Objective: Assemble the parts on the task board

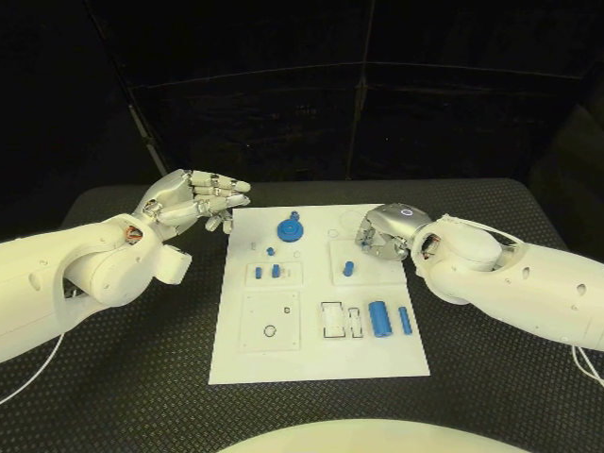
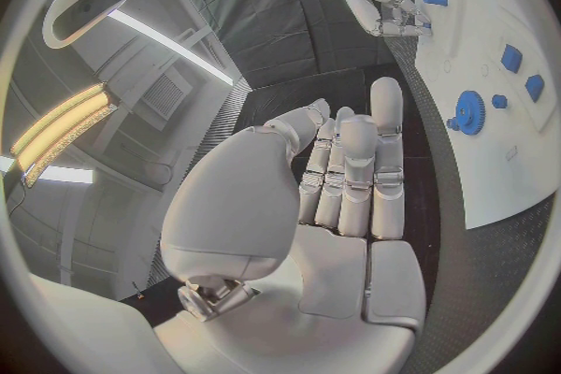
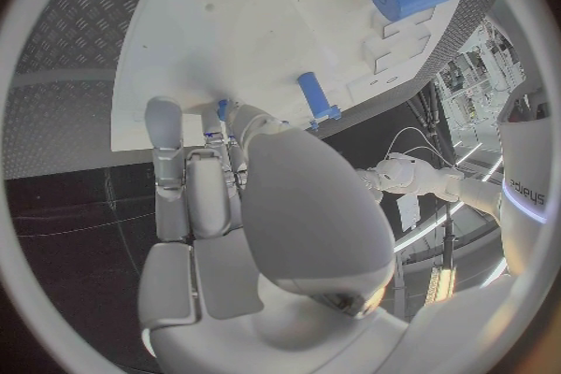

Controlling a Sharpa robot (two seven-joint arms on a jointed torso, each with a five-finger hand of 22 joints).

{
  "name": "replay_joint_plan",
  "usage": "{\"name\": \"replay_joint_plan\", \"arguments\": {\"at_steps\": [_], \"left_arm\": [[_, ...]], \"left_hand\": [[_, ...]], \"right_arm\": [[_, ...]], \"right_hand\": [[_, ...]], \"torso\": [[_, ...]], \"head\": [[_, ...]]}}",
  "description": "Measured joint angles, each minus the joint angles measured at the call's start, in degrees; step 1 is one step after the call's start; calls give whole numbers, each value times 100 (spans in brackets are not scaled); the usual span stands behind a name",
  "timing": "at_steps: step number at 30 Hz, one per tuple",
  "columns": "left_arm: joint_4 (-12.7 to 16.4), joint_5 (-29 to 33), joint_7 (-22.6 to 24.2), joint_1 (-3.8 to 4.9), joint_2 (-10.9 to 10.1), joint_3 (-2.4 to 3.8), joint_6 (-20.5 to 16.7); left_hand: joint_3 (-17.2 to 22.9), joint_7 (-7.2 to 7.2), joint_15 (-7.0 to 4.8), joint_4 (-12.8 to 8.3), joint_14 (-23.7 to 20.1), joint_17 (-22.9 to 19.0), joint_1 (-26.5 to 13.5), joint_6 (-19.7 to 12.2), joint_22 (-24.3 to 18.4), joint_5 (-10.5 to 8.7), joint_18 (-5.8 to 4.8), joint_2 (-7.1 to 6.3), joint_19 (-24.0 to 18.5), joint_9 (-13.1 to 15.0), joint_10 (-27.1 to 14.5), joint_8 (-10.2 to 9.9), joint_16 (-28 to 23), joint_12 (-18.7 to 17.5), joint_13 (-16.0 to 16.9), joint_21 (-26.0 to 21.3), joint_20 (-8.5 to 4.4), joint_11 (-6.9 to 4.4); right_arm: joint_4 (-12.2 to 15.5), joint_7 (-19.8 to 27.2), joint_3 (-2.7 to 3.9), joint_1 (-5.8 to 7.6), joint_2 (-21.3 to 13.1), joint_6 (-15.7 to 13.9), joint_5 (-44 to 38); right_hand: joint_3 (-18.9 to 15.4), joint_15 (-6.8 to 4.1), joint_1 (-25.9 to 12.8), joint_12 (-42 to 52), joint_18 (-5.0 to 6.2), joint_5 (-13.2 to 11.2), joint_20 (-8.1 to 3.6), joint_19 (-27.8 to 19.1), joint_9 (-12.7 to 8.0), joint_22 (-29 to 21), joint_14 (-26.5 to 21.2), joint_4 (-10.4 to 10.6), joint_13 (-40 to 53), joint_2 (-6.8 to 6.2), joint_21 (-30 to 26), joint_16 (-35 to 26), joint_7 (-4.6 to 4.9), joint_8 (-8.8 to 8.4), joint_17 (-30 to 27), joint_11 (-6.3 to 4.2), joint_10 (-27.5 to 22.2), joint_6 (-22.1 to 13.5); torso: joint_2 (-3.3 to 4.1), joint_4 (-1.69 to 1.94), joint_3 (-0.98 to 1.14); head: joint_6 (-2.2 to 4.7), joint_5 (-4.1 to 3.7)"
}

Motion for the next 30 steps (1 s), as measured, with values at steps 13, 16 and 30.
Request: {"name": "replay_joint_plan", "arguments": {"at_steps": [13, 16, 30], "left_arm": [[2, 3, 0, 0, -8, 0, 0], [-3, 4, -1, 0, -9, 0, 3], [-19, 6, -24, 0, -31, 0, 15]], "left_hand": [[0, 0, 0, 0, 0, 0, 0, 0, 1, 0, 0, 0, 0, 0, 0, 0, 0, 0, 0, 0, 0, 0], [-17, 0, 0, -17, 0, -13, 0, 0, -5, 0, -1, 0, -17, 0, -12, 0, 0, 5, -1, -23, -17, -4], [-16, 20, -21, -16, -21, -37, 0, -20, -15, 0, -1, 0, -37, 0, -42, 0, 0, 24, -1, -23, -5, 0]], "right_arm": [[289, -68, -24, -41, -131, -468, -38], [375, -65, -24, -41, -169, -575, -40], [1009, -50, -18, -42, -472, -924, -60]], "right_hand": [[453, -41, -178, -18, 0, 38, -20, 20, 5, 203, -2, -292, -19, -171, 171, 21, -16, 0, 22, -13, 155, 127], [477, -41, -207, -18, -1, 11, -20, 20, 4, 222, -2, -307, -26, -154, 194, 50, -37, 0, 37, -32, 173, 147], [513, -41, -251, -20, 0, -20, -41, 41, 3, 265, -2, -343, -22, -156, 215, 50, -37, 0, 49, -32, 173, 147]], "torso": [[-9, -1, -1], [-10, -2, -3], [-13, -4, -3]], "head": [[7, 10], [9, -3], [20, 60]]}}
